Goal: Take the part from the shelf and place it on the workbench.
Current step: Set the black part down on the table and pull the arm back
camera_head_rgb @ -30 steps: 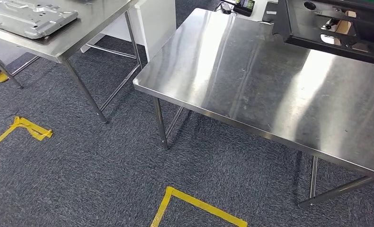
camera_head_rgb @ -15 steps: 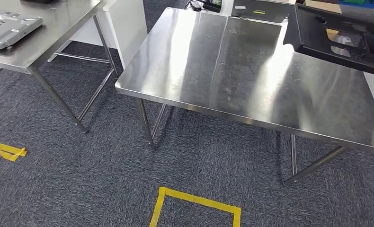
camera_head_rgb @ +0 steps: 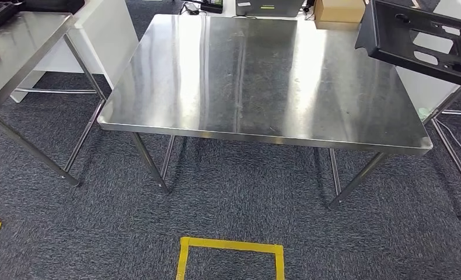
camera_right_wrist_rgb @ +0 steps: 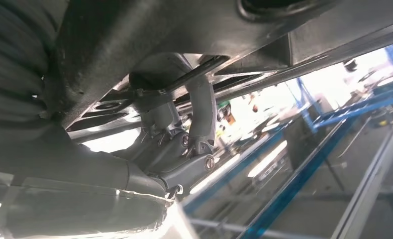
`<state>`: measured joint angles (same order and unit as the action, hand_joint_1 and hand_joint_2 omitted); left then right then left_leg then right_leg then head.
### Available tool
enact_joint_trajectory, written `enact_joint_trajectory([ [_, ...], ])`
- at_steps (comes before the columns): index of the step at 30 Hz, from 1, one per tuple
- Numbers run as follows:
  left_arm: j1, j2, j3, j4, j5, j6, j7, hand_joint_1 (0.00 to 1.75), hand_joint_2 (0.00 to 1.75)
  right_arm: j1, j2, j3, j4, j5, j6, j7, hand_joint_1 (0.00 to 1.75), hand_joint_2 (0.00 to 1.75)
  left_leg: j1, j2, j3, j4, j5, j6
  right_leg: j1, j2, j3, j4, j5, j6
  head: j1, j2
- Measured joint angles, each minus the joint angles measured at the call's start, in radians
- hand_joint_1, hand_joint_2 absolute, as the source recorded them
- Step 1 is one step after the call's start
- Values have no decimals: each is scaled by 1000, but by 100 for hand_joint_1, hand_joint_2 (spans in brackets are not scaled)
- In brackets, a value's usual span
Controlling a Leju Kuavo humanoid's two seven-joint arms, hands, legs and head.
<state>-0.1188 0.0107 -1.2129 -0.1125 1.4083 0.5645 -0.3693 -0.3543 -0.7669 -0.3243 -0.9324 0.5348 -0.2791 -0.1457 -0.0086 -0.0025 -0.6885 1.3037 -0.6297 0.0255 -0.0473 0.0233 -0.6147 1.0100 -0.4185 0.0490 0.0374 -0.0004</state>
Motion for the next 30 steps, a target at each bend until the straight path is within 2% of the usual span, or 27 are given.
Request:
enact_joint_trajectory([
  [1, 0, 0, 0, 0, 0, 0, 0, 0, 175, 3, 0, 0, 0, 9, -6, 1, 175, 175, 3, -1, 13, -29, 25, 0, 0, 7, 0, 0, 1, 0, -1, 0],
  [3, -1, 0, 0, 0, -2, 0, 0, 0, 175, 11, 0, -2, 0, 21, -17, 1, 175, 175, 9, -8, 77, -160, 92, 4, -1, 20, 1, 0, 3, 2, -2, 0],
  [4, -2, 0, -1, 0, -3, 0, 0, 0, 175, 14, 0, -3, 0, 24, -22, 0, 175, 175, 11, -13, 106, -220, 115, 6, 1, 25, 0, 1, 4, 6, -2, 0],
  [6, -3, 1, -1, 0, -5, 0, 0, 0, 175, 17, 0, -6, 0, 30, -36, -3, 175, 175, 8, -19, 128, -273, 131, 9, 6, 31, -2, 1, 6, 17, -2, 0],
  [10, -4, 1, -1, 0, -8, -1, 0, 0, 175, 4, 1, -12, 21, 52, -65, -23, 175, 175, -3, -17, 123, -277, 141, 15, 4, 31, -6, -3, 8, 17, 0, 0],
  [13, -4, 1, -2, 0, -13, -2, 0, 0, 175, -30, -3, -21, 62, 60, -75, -37, 175, 175, -7, -18, 117, -277, 147, 23, 0, 31, -6, -12, 17, 29, 1, 0],
  [15, -4, 1, -2, 0, -16, -3, 0, 0, 175, -51, -7, -27, 87, 64, -75, -41, 175, 175, -8, -19, 114, -276, 149, 26, -1, 30, -6, -16, 20, 34, 1, 0],
  [23, -7, 3, -17, 0, -30, -6, 17, 0, 175, -150, -41, -31, 225, 94, -77, -84, 175, 175, -10, -19, 112, -276, 148, 28, -2, 29, -8, -17, 22, 38, 0, 0],
  [25, -8, 4, -21, 0, -34, -11, 20, 0, 175, -161, -50, -32, 251, 99, -79, -94, 175, 175, -13, -18, 110, -273, 147, 35, -4, 30, -8, -22, 25, 45, 0, 0],
  [27, -10, 5, -24, 0, -36, -15, 23, 0, 175, -171, -63, -31, 276, 114, -80, -99, 175, 175, -13, -16, 114, -285, 154, 48, -7, 29, -9, -28, 30, 56, 0, 0],
  [29, -11, 6, -26, 0, -36, -17, 26, 0, 175, -196, -72, -27, 306, 135, -85, -103, 175, 175, -7, -10, 128, -315, 171, 60, -6, 10, -26, 0, 15, 53, 1, 0],
  [30, -11, 6, -27, 0, -36, -18, 26, 0, 175, -212, -73, -25, 323, 144, -88, -105, 175, 175, -4, -5, 134, -326, 178, 63, -7, 0, -47, 43, -5, 49, 2, 0],
])
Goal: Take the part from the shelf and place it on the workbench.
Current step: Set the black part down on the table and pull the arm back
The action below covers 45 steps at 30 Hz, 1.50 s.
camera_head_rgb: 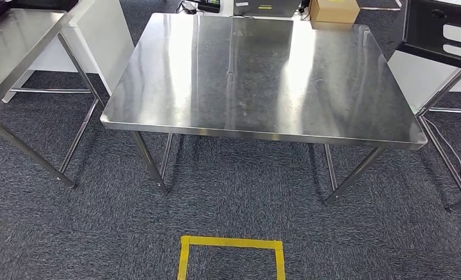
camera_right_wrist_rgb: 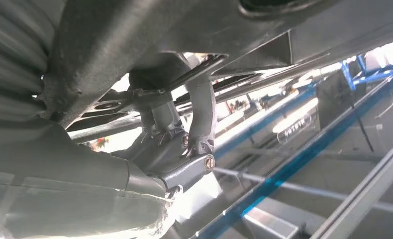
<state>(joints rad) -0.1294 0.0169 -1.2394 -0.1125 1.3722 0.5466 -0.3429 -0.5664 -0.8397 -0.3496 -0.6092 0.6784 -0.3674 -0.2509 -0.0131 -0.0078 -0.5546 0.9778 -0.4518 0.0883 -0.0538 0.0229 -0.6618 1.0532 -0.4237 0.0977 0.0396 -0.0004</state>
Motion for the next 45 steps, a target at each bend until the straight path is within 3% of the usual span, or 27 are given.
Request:
enact_joint_trajectory([
  [2, 0, 0, 0, 0, 0, -1, 1, 0, 175, -27, 2, 3, 30, 10, -6, -1, 175, 175, 0, 8, 3, -5, 2, 1, 2, -11, -58, 129, -53, -5, 2, 0],
  [4, 1, -2, -1, 0, 1, -2, 2, 0, 175, -36, 3, 5, 54, 16, -8, -2, 175, 175, 4, 14, 3, -3, 0, -5, -1, -13, -88, 199, -73, 5, 2, 0],
  [5, 2, -3, -1, 0, 1, -3, 3, 0, 175, -38, 4, 7, 62, 17, -9, -2, 175, 175, 7, 15, 3, 0, -4, -11, -5, -15, -74, 176, -61, 16, 2, 0],
  [7, 2, -1, -1, 0, 1, -3, 3, 0, 175, -43, 7, 11, 75, 19, -9, -2, 175, 175, 15, 18, 0, 16, -16, -32, -16, -25, -7, 59, -24, 44, 3, 0],
  [8, 1, 1, -1, 0, 1, -3, 3, 0, 175, -51, 9, 12, 82, 18, -10, -3, 175, 175, 16, 19, -3, 29, -26, -44, -18, -25, 22, 8, -13, 50, 4, 0],
  [10, 1, 5, -1, 0, 2, -2, 4, 0, 175, -57, 18, 13, 96, 17, -12, -3, 175, 175, 13, 20, -9, 46, -41, -62, -18, -23, 43, -21, -16, 33, -2, 0],
  [12, 1, 5, -1, 0, 2, -2, 6, 0, 175, -56, 21, 15, 104, 18, -15, -2, 175, 175, 13, 20, -9, 48, -45, -72, -18, -18, 40, -11, -21, 6, -11, 0],
  [13, 1, 5, -1, 0, 2, -2, 6, 0, 175, -57, 20, 16, 107, 19, -16, -3, 175, 175, 14, 21, -11, 53, -51, -77, -18, -16, 39, -8, -23, -1, -13, 0],
  [14, 0, 6, -2, 0, 2, -2, 6, 0, 175, -59, 17, 17, 109, 19, -16, -4, 175, 175, 15, 20, -19, 73, -63, -81, -16, -14, 38, -7, -24, -7, -16, 0],
  [16, -1, 6, -2, 0, 0, -2, 6, 0, 175, -67, 13, 19, 113, 20, -17, -6, 175, 175, 16, 18, -71, 170, -110, -83, -10, -12, 39, -6, -26, -15, -20, 0],
  [18, -1, 5, -5, 0, -1, -4, 7, 0, 175, -72, 11, 19, 120, 20, -18, -14, 175, 175, 13, 16, -147, 294, -147, -76, 0, -11, 41, -6, -28, -19, -23, 0],
  [19, 0, 5, -8, 0, -2, -4, 7, 0, 175, -70, 9, 19, 123, 19, -17, -20, 175, 175, 9, 16, -172, 323, -144, -67, 7, -10, 42, -7, -30, -23, -24, 0],
  [20, 0, 4, -11, 0, -3, -5, 8, 0, 175, -65, 6, 18, 127, 17, -14, -27, 175, 175, 3, 14, -181, 318, -124, -55, 14, -9, 44, -7, -32, -27, -24, 0],
  [22, 1, 6, -15, 0, -6, -8, 8, 0, 175, -55, -5, 15, 134, 13, -7, -37, 175, 175, -22, 3, -143, 205, -49, -13, 24, -7, 48, -8, -35, -34, -24, 0],
  [24, 2, 12, -17, 1, -8, -11, 8, 0, 175, -45, -13, 7, 142, 7, 1, -41, 175, 175, -44, -8, -91, 90, 2, 33, 28, -5, 52, -12, -36, -36, -22, 0],
  [25, 2, 15, -18, 1, -9, -12, 8, 0, 175, -40, -16, 3, 146, 5, 4, -43, 175, 175, -51, -11, -76, 62, 10, 47, 27, -3, 55, -15, -36, -36, -21, 0],
  [27, 2, 17, -21, 1, -11, -16, 8, 0, 175, -26, -26, -3, 153, 1, 6, -48, 175, 175, -55, -9, -64, 43, 13, 53, 27, -2, 63, -25, -36, -35, -22, 0],
  [30, 0, 15, -25, 1, -14, -16, 8, 0, 175, -16, -52, -9, 157, 4, 5, -55, 175, 175, -47, -3, -29, -12, 36, 43, 32, -10, 45, 13, -56, -36, -23, 0],
  [32, -1, 11, -28, 1, -15, -17, 8, 0, 175, -18, -60, -17, 158, 6, 4, -55, 175, 175, -39, 2, -16, -28, 41, 37, 31, -13, -11, 122, -98, -36, -22, 0],
  [34, -1, 4, -31, 0, -16, -17, 10, 0, 175, -16, -65, -22, 161, 15, 10, -53, 175, 175, -32, 5, -14, -26, 36, 28, 23, -14, -64, 211, -120, -25, -23, 0],
  [35, -1, 3, -32, 0, -16, -16, 11, 0, 175, -15, -68, -23, 163, 21, 15, -54, 175, 175, -27, 6, -13, -23, 32, 22, 16, -15, -69, 210, -111, -12, -23, 0],
  [36, -1, 2, -33, 0, -16, -16, 12, 0, 175, -14, -71, -22, 164, 27, 20, -54, 175, 175, -21, 6, -13, -16, 26, 13, 8, -18, -55, 172, -87, 7, -23, 0],
  [38, -2, 6, -35, 1, -16, -16, 14, 0, 175, -15, -71, -22, 166, 35, 31, -56, 175, 175, -13, 7, -18, 12, 5, -11, -9, -27, 4, 46, -33, 46, -21, 0],
  [39, -3, 7, -37, 1, -15, -17, 15, 0, 175, -17, -73, -22, 165, 37, 36, -57, 175, 175, -11, 8, -23, 30, -9, -23, -13, -27, 28, 3, -20, 49, -22, 0],
  [40, -4, 10, -39, 1, -15, -19, 16, 0, 175, -14, -70, -22, 164, 40, 42, -58, 175, 175, -12, 8, -28, 43, -21, -32, -13, -26, 40, -16, -18, 41, -23, 0],
  [42, -6, 10, -42, 0, -13, -21, 17, 0, 175, 2, -70, -21, 157, 46, 52, -60, 175, 175, -14, 7, -32, 54, -35, -41, -11, -20, 42, -7, -29, 6, -26, 0],
  [45, -8, 12, -44, 0, -7, -21, 22, 0, 175, 59, -65, -23, 111, 43, 71, -59, 175, 175, -10, 9, -53, 105, -72, -58, -12, -21, 43, 1, -38, -19, -32, 0],
])
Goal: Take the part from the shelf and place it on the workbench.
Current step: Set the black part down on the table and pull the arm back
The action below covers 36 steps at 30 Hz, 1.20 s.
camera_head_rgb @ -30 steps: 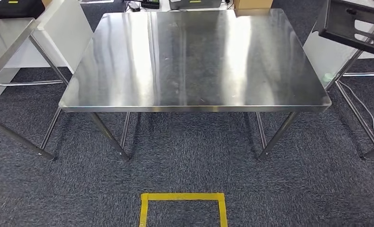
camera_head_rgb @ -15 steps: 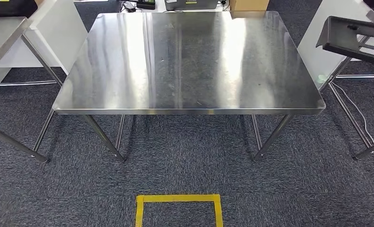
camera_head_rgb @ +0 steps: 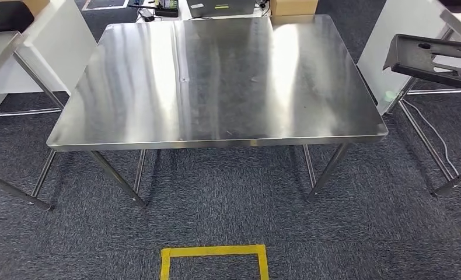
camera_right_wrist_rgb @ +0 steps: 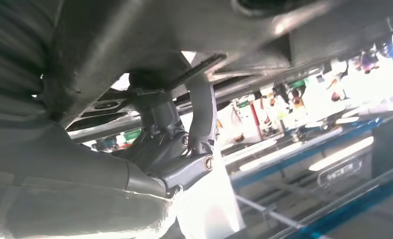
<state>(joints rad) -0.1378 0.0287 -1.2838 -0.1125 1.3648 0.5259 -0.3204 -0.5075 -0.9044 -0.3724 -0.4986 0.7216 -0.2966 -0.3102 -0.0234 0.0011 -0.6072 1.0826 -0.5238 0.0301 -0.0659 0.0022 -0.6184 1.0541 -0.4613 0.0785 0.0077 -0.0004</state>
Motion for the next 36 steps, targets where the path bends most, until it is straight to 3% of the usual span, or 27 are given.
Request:
enact_joint_trajectory([
  [3, 2, -1, -1, 0, 7, -3, 9, 0, 175, 49, 3, -6, -72, -7, 25, 12, 175, 175, 5, 0, -99, 180, -77, -10, 8, 2, 4, 0, -4, -10, -4, 0],
  [4, 2, -2, -1, 0, 8, -4, 12, 0, 175, 57, 5, -7, -91, -7, 31, 16, 175, 175, 4, 0, -130, 225, -85, -5, 12, 3, 5, 0, -5, -12, -4, 0],
  [5, 3, -2, -1, 0, 8, -6, 15, 0, 175, 67, 7, -7, -107, -7, 35, 19, 175, 175, 1, 0, -146, 236, -74, 4, 18, 4, 6, 0, -7, -15, -5, 0],
  [6, 2, -3, -1, 0, 9, -7, 17, 0, 175, 74, 8, -8, -121, -7, 37, 21, 175, 175, -4, -2, -143, 209, -46, 18, 23, 5, 8, 0, -9, -18, -5, 0],
  [8, 3, 0, -1, 1, 9, -8, 21, 0, 175, 84, 11, -8, -142, -7, 38, 23, 175, 175, -26, -10, -91, 75, 31, 61, 30, 8, 11, -2, -12, -22, -4, 0],
  [10, 6, 5, -1, 1, 9, -8, 22, 0, 175, 90, 19, -8, -154, -7, 39, 24, 175, 175, -42, -16, -42, -26, 74, 98, 36, 13, 17, -8, -14, -23, -2, 0],
  [12, 8, 6, -1, 2, 9, -8, 22, 0, 175, 97, 24, -9, -163, -7, 42, 25, 175, 175, -46, -16, -26, -49, 78, 108, 38, 15, 25, -18, -16, -20, 1, 0],
  [15, 8, 6, -1, 1, 9, -9, 22, 0, 175, 108, 15, -9, -177, -7, 43, 25, 175, 175, -39, -13, 14, -98, 93, 103, 39, 11, 22, -2, -27, -18, 2, 0],
  [18, 8, 1, -1, 1, 9, -11, 22, 0, 175, 104, 12, -13, -181, -9, 44, 25, 175, 175, -33, -9, 38, -119, 97, 95, 38, 7, -57, 150, -84, -19, 5, 0],
  [20, 9, -4, -1, 0, 9, -12, 22, 0, 175, 107, 12, -14, -181, -8, 45, 25, 175, 175, -30, -9, 43, -116, 88, 88, 31, 6, -108, 224, -98, -5, 5, 0],
  [21, 10, -6, -1, 0, 9, -12, 22, 0, 175, 109, 12, -14, -182, -7, 45, 25, 175, 175, -27, -9, 45, -111, 82, 83, 26, 4, -106, 207, -80, 9, 5, 0],
  [23, 11, -7, -1, 0, 9, -12, 24, 0, 175, 110, 12, -15, -184, -7, 46, 25, 175, 175, -21, -10, 48, -91, 62, 67, 14, -2, -57, 90, -19, 45, 5, 0],
  [24, 11, -6, -1, 1, 9, -13, 26, 0, 175, 110, 15, -16, -187, -8, 50, 26, 175, 175, -19, -10, 47, -77, 49, 58, 12, -3, -28, 34, 2, 55, 6, 0],
  [25, 11, -4, -2, 1, 9, -15, 31, 0, 175, 117, 19, -17, -193, -9, 58, 29, 175, 175, -19, -11, 44, -65, 37, 51, 11, -3, -8, 2, 10, 53, 7, 0],
  [28, 11, -2, -5, 1, 7, -26, 55, 0, 175, 162, 20, -26, -236, -12, 96, 57, 175, 175, -23, -13, 39, -51, 16, 41, 12, 4, 5, -1, -4, 14, 5, 0],
  [30, 10, 0, -10, 1, 3, -35, 68, 0, 175, 191, 14, -35, -276, -16, 119, 72, 175, 175, -20, -9, 34, -24, -2, 28, 8, 5, 12, 1, -14, -3, 4, 0],
  [32, 9, 0, -14, 0, 0, -43, 75, 0, 175, 212, 5, -46, -319, -23, 136, 83, 175, 175, -13, -5, -18, 72, -43, 11, 9, 4, 22, 0, -22, -16, 1, 0],
  [34, 6, -2, -15, 0, -1, -51, 77, 0, 175, 229, 1, -58, -363, -28, 154, 95, 175, 175, -5, -3, -103, 201, -79, 5, 13, 5, 32, 0, -31, -22, 1, 0],
  [35, 4, -3, -15, -1, -1, -53, 78, 0, 175, 238, 1, -63, -384, -30, 162, 102, 175, 175, -4, -3, -134, 237, -76, 7, 16, 5, 38, 0, -36, -24, -1, 0],
  [36, 2, -3, -16, -1, -2, -54, 79, 0, 175, 246, 2, -67, -404, -32, 171, 109, 175, 175, -5, -4, -147, 236, -53, 14, 19, 6, 45, 0, -42, -26, 0, 0],
])
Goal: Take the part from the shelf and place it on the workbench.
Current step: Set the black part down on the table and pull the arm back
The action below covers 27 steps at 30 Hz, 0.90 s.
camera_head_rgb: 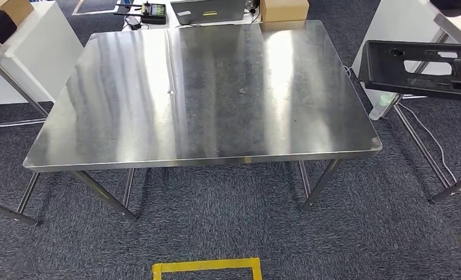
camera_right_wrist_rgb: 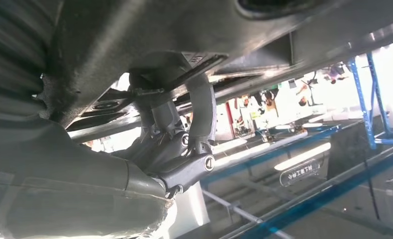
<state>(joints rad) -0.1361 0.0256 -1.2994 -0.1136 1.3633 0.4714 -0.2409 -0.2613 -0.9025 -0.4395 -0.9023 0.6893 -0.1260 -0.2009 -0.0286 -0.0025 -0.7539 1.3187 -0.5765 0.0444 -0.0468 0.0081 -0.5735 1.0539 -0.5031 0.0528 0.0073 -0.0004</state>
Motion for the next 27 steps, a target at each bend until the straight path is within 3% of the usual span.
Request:
enact_joint_trajectory([
  [2, -1, 0, -2, 0, 0, -1, 5, 0, 175, 24, 0, -8, -42, -12, 18, 14, 175, 175, -12, -2, 29, -109, 87, 27, 6, 2, 15, -3, -11, -3, 0, 0],
  [4, 1, 4, -5, 1, 1, -1, 9, 0, 175, 53, 4, -19, -85, -31, 35, 27, 175, 175, -27, -1, 78, -236, 146, 67, 8, 5, 30, -13, -19, -4, 1, 0],
  [6, 4, 8, -7, 2, 2, -1, 11, 0, 175, 77, 12, -28, -116, -42, 48, 36, 175, 175, -37, 1, 109, -294, 151, 93, 7, 6, 45, -30, -16, 6, 1, 0],
  [8, 7, 7, -9, 2, 3, -2, 11, 0, 175, 90, 11, -31, -141, -45, 56, 41, 175, 175, -39, 2, 144, -332, 150, 97, 7, 4, 61, -31, -7, 19, 2, 0],
  [9, 7, 6, -9, 2, 3, -2, 11, 0, 175, 91, 10, -31, -152, -44, 59, 42, 175, 175, -38, 1, 166, -351, 151, 98, 8, 2, 61, -15, -7, 20, 3, 0],
  [10, 7, 5, -10, 1, 3, -3, 11, 0, 175, 87, 9, -31, -161, -44, 61, 44, 175, 175, -37, 1, 186, -364, 152, 97, 9, 0, 49, 14, -15, 17, 4, 0],
  [12, 5, 3, -10, 1, 2, -5, 11, 0, 175, 79, 9, -29, -172, -43, 63, 48, 175, 175, -34, 0, 210, -374, 147, 93, 10, -1, -15, 118, -45, 11, 7, 0],
  [14, 6, -2, -10, 1, 2, -10, 12, 0, 175, 81, 9, -27, -176, -39, 63, 52, 175, 175, -30, -2, 224, -374, 134, 84, 8, -1, -91, 209, -82, 19, 8, 0],
  [15, 8, -4, -10, 1, 2, -13, 13, 0, 175, 86, 10, -25, -179, -37, 63, 52, 175, 175, -28, -3, 233, -373, 125, 79, 4, -2, -113, 215, -89, 28, 8, 0],
  [16, 9, -6, -10, 1, 2, -14, 14, 0, 175, 92, 10, -23, -183, -35, 63, 53, 175, 175, -25, -4, 244, -371, 114, 72, -1, -3, -117, 185, -80, 41, 8, 0],
  [17, 9, -6, -10, 1, 2, -15, 14, 0, 175, 98, 12, -21, -190, -33, 63, 53, 175, 175, -21, -5, 255, -367, 101, 63, -9, -5, -107, 126, -49, 60, 8, 0],
  [18, 10, -5, -10, 1, 3, -15, 15, 0, 175, 100, 18, -20, -196, -31, 63, 54, 175, 175, -19, -5, 264, -361, 87, 55, -17, -13, -92, 63, 0, 83, 9, 0],
  [19, 10, -3, -10, 2, 5, -15, 15, 0, 175, 97, 27, -17, -202, -29, 63, 56, 175, 175, -19, -3, 269, -352, 69, 46, -19, -20, -78, 11, 38, 90, 9, 0],
  [20, 9, -1, -10, 2, 6, -15, 15, 0, 175, 95, 38, -12, -205, -25, 63, 58, 175, 175, -20, -1, 270, -343, 53, 40, -19, -23, -67, -19, 66, 85, 8, 0],
  [21, 9, 1, -10, 2, 8, -15, 15, 0, 175, 93, 47, -7, -207, -21, 63, 61, 175, 175, -21, 2, 271, -336, 39, 35, -18, -24, -63, -27, 77, 70, 9, 0],
  [22, 8, 1, -11, 3, 8, -15, 15, 0, 175, 90, 50, -2, -209, -17, 64, 64, 175, 175, -21, 5, 270, -328, 31, 31, -16, -20, -59, -25, 70, 48, 7, 0],
  [24, 5, 3, -11, 2, 8, -14, 15, 0, 175, 88, 49, 4, -212, -11, 63, 66, 175, 175, -18, 7, 246, -278, 44, 19, -22, -12, -50, -21, 64, 27, 5, 0],
  [26, 3, 3, -11, 2, 8, -15, 15, 0, 175, 82, 45, 8, -217, -11, 63, 67, 175, 175, -10, 5, 168, -163, 51, 4, -21, -8, -35, -22, 50, 12, 2, 0],
  [27, 3, 2, -11, 2, 8, -15, 15, 0, 175, 79, 43, 10, -220, -11, 63, 67, 175, 175, -5, 4, 117, -97, 35, -2, -20, -8, -25, -22, 41, 7, 3, 0],
])
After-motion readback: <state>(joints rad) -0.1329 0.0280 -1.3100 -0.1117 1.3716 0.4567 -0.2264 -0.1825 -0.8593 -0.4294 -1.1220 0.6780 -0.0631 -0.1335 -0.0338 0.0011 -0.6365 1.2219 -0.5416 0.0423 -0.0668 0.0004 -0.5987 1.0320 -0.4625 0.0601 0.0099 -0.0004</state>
